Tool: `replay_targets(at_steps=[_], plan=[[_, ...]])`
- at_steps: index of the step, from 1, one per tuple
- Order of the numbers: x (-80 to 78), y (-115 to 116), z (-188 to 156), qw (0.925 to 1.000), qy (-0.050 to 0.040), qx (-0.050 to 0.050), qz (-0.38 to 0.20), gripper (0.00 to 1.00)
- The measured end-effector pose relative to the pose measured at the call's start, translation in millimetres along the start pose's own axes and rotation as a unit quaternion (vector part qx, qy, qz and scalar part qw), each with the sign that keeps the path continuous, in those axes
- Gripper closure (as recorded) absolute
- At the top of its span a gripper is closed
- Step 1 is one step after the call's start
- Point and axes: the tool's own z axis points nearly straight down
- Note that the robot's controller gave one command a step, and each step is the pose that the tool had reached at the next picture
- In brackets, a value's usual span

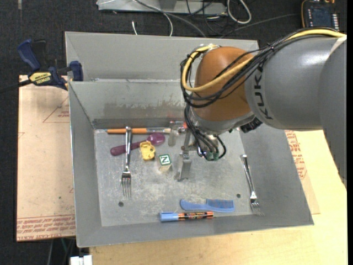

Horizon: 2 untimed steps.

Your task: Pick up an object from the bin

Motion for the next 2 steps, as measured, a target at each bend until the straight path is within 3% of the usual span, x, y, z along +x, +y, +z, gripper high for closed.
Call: replay_targets(at_steps=[1,2], plan=[[-1.9,-1,-4,1.0000,-0.0037,0.000,0.002,0.00],[-37.2,28,95,0.9821,-0.0016,-0.001,0.189,0.00]])
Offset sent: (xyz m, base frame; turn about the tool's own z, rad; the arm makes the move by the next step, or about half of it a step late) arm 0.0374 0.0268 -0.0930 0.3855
